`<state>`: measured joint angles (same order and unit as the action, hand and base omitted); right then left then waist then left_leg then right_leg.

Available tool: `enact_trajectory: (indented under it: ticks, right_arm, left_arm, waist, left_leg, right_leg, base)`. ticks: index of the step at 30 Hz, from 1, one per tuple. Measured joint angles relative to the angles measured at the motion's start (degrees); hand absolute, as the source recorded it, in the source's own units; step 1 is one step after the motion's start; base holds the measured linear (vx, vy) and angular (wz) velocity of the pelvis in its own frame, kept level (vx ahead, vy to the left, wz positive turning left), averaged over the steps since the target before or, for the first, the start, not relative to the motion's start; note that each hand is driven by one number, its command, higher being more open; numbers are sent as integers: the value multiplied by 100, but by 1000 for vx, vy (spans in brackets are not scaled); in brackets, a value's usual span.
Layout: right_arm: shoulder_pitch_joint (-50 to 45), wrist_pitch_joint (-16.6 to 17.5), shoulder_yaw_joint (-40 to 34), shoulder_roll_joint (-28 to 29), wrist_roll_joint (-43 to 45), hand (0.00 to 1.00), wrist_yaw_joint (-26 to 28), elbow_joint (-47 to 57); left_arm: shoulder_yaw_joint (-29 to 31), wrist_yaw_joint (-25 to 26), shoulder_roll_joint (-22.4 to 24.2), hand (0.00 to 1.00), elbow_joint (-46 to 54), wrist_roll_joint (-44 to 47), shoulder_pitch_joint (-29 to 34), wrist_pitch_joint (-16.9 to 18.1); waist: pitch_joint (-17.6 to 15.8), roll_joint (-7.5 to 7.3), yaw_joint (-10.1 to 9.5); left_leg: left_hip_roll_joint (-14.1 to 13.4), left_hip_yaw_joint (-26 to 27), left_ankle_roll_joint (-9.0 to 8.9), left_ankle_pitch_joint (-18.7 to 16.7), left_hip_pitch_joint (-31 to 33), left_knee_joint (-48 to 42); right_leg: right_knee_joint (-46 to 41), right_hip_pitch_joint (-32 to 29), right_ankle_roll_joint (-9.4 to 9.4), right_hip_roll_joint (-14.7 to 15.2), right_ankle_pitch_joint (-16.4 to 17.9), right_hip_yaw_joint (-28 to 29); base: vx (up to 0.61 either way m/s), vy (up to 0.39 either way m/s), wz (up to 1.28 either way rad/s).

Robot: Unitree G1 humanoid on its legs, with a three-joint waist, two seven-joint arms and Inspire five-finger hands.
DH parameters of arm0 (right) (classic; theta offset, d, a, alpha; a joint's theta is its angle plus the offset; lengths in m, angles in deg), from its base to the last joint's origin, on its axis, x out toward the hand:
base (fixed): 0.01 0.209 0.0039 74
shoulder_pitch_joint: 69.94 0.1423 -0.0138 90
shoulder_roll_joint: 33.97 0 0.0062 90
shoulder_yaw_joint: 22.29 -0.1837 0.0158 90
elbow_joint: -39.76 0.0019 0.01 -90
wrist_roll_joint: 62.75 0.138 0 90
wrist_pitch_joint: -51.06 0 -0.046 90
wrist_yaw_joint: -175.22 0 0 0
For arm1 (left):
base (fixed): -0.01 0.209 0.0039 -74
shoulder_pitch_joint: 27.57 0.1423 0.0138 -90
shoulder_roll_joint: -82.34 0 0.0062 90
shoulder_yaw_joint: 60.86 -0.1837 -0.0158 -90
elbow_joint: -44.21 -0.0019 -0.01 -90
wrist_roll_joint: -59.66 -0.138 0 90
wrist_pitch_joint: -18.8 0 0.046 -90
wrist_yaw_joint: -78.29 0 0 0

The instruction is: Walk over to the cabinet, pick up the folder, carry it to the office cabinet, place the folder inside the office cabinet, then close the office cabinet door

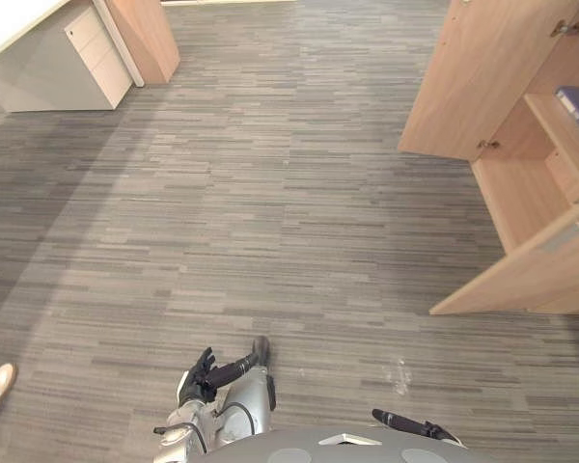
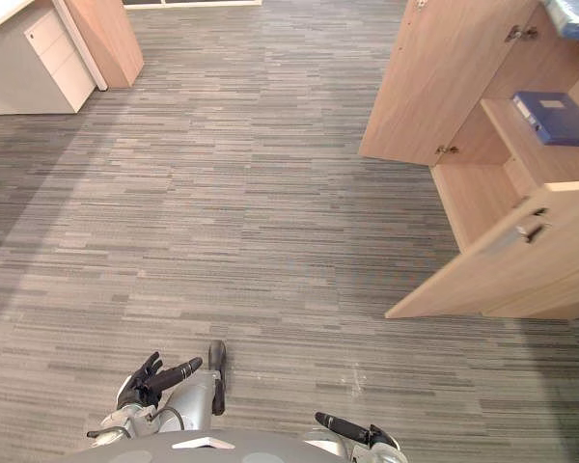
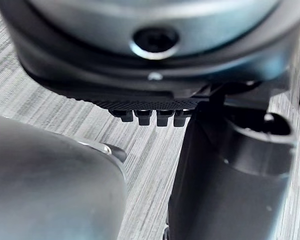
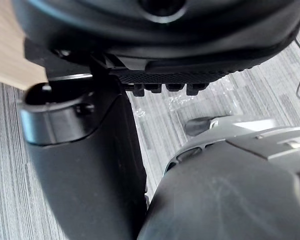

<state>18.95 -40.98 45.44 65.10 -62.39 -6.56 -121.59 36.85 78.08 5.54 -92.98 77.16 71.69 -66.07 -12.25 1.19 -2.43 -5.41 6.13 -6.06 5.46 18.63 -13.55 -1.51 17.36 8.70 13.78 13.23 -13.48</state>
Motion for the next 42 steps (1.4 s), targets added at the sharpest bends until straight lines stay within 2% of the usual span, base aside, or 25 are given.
enact_trajectory:
  ticks: [1, 5, 7, 8, 9, 11, 13, 16, 18, 20, 23, 24, 25, 26, 27, 29, 31, 33, 35, 36, 37, 39, 40, 41, 42]
  right_arm:
    - [32, 3, 2, -3, 5, 100, 44, 8]
    - [165, 16, -131, 53, -11, 100, 23, 22]
    - [268, 4, -389, 69, -10, 100, 84, 27]
    - [278, 5, -423, 80, -11, 100, 109, 39]
    - [299, -2, -409, 110, -27, 100, 129, 35]
    - [425, 30, -379, 136, -208, 100, 114, 327]
    - [533, 30, -60, 125, -206, 100, 110, 416]
    - [624, 57, 555, 129, -133, 100, 140, 625]
    - [640, 88, 897, 195, 156, 100, 133, 1059]
    - [565, 115, 1130, 284, 338, 100, 96, 1376]
    - [424, 108, 1136, 338, 472, 100, 116, 1623]
    - [402, 87, 1083, 381, 487, 100, 121, 1604]
    - [386, 62, 1037, 418, 512, 100, 123, 1604]
    - [333, 4, 891, 469, 554, 100, 121, 1606]
    - [293, -34, 789, 388, 542, 100, 102, 1597]
    - [197, -9, 443, 446, 567, 100, 128, 1595]
    - [205, -3, 323, 484, 569, 100, 132, 1569]
    - [209, 20, 295, 502, 583, 100, 136, 1479]
    - [187, -9, 404, 524, 574, 100, 120, 1506]
    - [189, -22, 595, 507, 549, 100, 128, 1620]
    - [215, -20, 856, 509, 550, 100, 123, 1674]
    - [242, -3, 1386, 558, 549, 100, 137, 1895]
    - [247, -4, 1501, 610, 549, 100, 152, 1958]
    - [291, -4, 1672, 757, 548, 100, 136, 1980]
    - [300, -12, 1743, 795, 550, 100, 125, 1980]
  left_arm:
    - [0, 38, -6, 100, 6, -14, -20, 28]
    - [82, 77, -129, 100, 30, -9, 42, 41]
    - [121, 41, -183, 100, -442, -264, -81, -57]
    - [115, 36, -183, 100, -534, -404, -75, -61]
    - [100, 35, -223, 100, -655, -568, -74, -61]
    - [-21, 22, -322, 100, -875, -696, -63, -73]
    - [-216, 26, -430, 100, -990, -696, -18, -167]
    - [-515, 20, -514, 100, -1138, -747, 25, -168]
    - [-712, -18, -566, 100, -1136, -763, -74, -170]
    - [-889, -107, -605, 100, -1114, -764, -85, -162]
    - [-970, -180, -606, 100, -1053, -942, -176, -166]
    - [-993, -240, -637, 100, -1049, -1123, -186, -169]
    - [-996, -282, -665, 100, -1049, -1146, -187, -172]
    - [-990, -313, -683, 100, -1097, -1147, -190, -189]
    - [-977, -303, -598, 100, -1131, -1151, -225, -266]
    - [-929, -369, -580, 100, -1232, -1285, -197, -283]
    - [-910, -416, -514, 100, -1437, -1404, -287, -326]
    - [-872, -511, -464, 100, -1487, -1414, -434, -389]
    - [-659, -515, -401, 100, -1460, -1409, -579, -362]
    - [-480, -441, -320, 100, -1427, -1406, -663, -364]
    - [-411, -362, -201, 100, -1344, -1351, -633, -364]
    - [-445, -299, -229, 100, -1296, -1327, -536, -398]
    - [-446, -285, -233, 100, -1218, -1325, -530, -389]
    - [-464, -235, -203, 100, -1000, -1304, -534, -390]
    - [-481, -211, -184, 100, -895, -1303, -511, -390]
  waist:
    - [-9, -7, -26]
    - [90, -56, -179]
    - [318, 10, -158]
    - [405, -21, -140]
    - [494, -30, -126]
    - [458, -141, -38]
    - [385, -203, -38]
    - [354, -108, 105]
    - [136, -53, 248]
    - [-44, 2, 415]
    - [-74, -9, 434]
    - [-67, -88, 422]
    - [-43, -140, 416]
    - [-36, -192, 420]
    - [2, -61, 422]
    - [78, -9, 418]
    - [134, 115, 444]
    - [163, 176, 508]
    - [182, 208, 591]
    - [197, 227, 542]
    - [247, 288, 474]
    - [407, 282, 376]
    - [410, 276, 390]
    - [388, 254, 396]
    - [367, 232, 361]
  left_leg:
    - [19, 41, 142, -111, 102, -233]
    - [172, 115, 508, -1337, 623, -1928]
    - [328, 469, 707, -1948, 678, -2285]
    - [407, 550, 759, -2004, 656, -2244]
    - [530, 700, 818, -2062, 527, -2109]
    - [798, 998, 1062, -2227, -196, -1671]
    - [895, 1145, 1181, -2271, -1015, -1220]
    - [885, 1185, 1220, -2252, -1946, -540]
    - [868, 1132, 1220, -2253, -2550, -145]
    - [849, 1091, 1220, -2253, -2986, 129]
    - [880, 1011, 1058, -2340, -3417, 513]
    - [931, 906, 911, -2422, -3664, 743]
    - [983, 848, 833, -2464, -3739, 813]
    - [1026, 720, 671, -2556, -3954, 894]
    - [918, 688, 600, -2554, -4052, 875]
    - [655, 782, 407, -2443, -4112, 639]
    - [372, 808, 384, -2427, -4081, 226]
    - [80, 693, 275, -2239, -3813, -763]
    - [-92, 503, 195, -1923, -3241, -2164]
    - [-196, 687, 289, -1416, -2958, -2809]
    - [-229, 880, 155, -524, -2864, -3125]
    - [-362, 1119, 56, 427, -2581, -3698]
    - [-502, 1268, 81, -15, -2389, -4112]
    - [-849, 1589, 455, -931, -1964, -4721]
    - [-930, 1642, 535, -1203, -1824, -4779]
  right_leg:
    - [-120, -60, -16, 20, -10, 24]
    - [-361, -119, 50, 197, -239, 311]
    - [-1120, -554, 224, 565, -248, 556]
    - [-1448, -783, 210, 695, -310, 632]
    - [-2005, -1091, 30, 878, -439, 773]
    - [-4004, -1964, -852, 1281, -1237, 899]
    - [-5764, -2491, -1294, 1321, -1144, 686]
    - [-6641, -3065, -1284, 763, -467, 186]
    - [-6063, -3674, -1125, 118, 16, -94]
    - [-4474, -3938, -995, -341, -11, -432]
    - [-2435, -4041, -841, -565, -537, -1079]
    - [-1302, -4014, -782, -600, -960, -1652]
    - [-1050, -3987, -811, -592, -1023, -1908]
    - [-973, -3963, -1269, -488, -1268, -2282]
    - [-1318, -3939, -1555, -389, -1456, -2680]
    - [-1909, -3834, -1955, -226, -1218, -3352]
    - [-1963, -3718, -2228, -530, -1023, -3370]
    - [-1838, -3420, -2138, -803, -801, -3346]
    - [-1589, -2995, -2016, -1009, -696, -3315]
    - [-1502, -2816, -1993, -1139, -662, -3187]
    - [-1387, -2705, -1973, -1322, -632, -2903]
    - [-774, -2361, -1852, -1607, -734, -2520]
    - [-625, -2279, -1848, -1691, -853, -2359]
    - [-551, -2123, -1881, -1750, -886, -1973]
    - [-518, -2038, -1874, -1754, -882, -1802]
  base:
    - [426, 374, -23]
    - [358, 255, -34]
    - [343, 295, -41]
    - [349, 325, -30]
    - [383, 328, -33]
    - [441, 335, -42]
    - [399, 207, -50]
    - [272, 86, -32]
    - [-140, -110, -13]
    - [-292, -83, 17]
    - [-194, -76, 35]
    - [67, -76, 43]
    - [336, -117, 52]
    - [567, -82, 28]
    - [638, -112, 8]
    - [528, -112, -38]
    - [500, -128, -51]
    - [523, -107, -23]
    - [397, -81, -1]
    - [349, -65, -74]
    - [283, -59, -108]
    - [38, -117, -135]
    - [110, -77, -141]
    - [239, 15, -103]
    - [305, 58, -146]
